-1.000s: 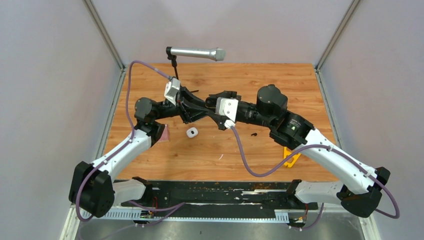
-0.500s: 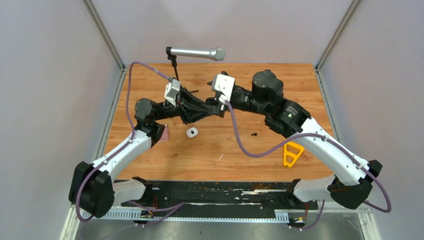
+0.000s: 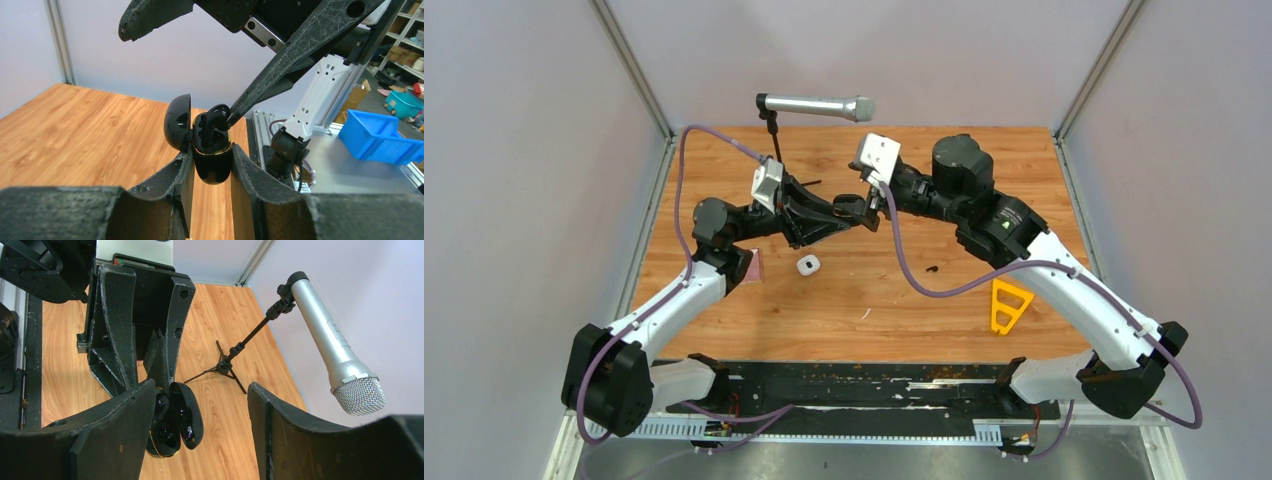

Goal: Insert the wireless bluetooth earbuds into the charging case
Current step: Place the earbud in the charging case.

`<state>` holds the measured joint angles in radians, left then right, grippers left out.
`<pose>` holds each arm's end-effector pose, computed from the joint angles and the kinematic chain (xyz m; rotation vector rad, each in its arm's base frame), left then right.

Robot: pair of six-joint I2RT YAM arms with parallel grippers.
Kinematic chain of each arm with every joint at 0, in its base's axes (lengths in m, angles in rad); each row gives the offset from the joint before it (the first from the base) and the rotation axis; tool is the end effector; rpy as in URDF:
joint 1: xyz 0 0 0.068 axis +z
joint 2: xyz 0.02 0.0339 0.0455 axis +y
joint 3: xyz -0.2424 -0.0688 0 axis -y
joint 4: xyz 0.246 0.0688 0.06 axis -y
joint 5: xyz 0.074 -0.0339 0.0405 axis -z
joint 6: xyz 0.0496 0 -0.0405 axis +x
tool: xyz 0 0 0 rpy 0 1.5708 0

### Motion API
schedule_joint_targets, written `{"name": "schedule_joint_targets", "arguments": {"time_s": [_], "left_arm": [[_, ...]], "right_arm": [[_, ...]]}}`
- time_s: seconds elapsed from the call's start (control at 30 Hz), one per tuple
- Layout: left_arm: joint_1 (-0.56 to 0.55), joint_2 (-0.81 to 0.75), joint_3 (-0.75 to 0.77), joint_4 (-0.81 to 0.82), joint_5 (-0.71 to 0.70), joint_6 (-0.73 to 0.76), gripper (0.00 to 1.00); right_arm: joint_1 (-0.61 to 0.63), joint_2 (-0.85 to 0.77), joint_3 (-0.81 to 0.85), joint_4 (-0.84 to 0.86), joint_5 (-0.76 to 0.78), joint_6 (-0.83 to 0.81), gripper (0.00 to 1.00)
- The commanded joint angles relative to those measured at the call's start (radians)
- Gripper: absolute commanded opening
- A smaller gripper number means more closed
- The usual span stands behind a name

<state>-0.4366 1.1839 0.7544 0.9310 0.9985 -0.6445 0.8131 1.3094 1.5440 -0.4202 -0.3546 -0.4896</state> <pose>0.2231 -0.1501 0.3386 0.8702 1.1681 -1.4322 0.1944 0.2306 0.4410 -1.2731 1.2391 0.5456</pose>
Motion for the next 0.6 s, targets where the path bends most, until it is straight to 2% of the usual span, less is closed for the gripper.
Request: {"name": "schedule_joint_targets", "arguments": {"time_s": [0.0, 0.57], "left_arm": [[0.001, -0.036, 0.007, 0.040, 0.002, 0.017, 0.00], [0.000, -0.036, 0.003, 0.031, 0.025, 0.040, 0.00]], "right_arm": [[-0.011, 0.003, 0.013, 0.000, 0.005, 0.013, 0.67], [-0.011, 0.068, 0.065, -0.037, -0.084, -0.033, 0.68]]}}
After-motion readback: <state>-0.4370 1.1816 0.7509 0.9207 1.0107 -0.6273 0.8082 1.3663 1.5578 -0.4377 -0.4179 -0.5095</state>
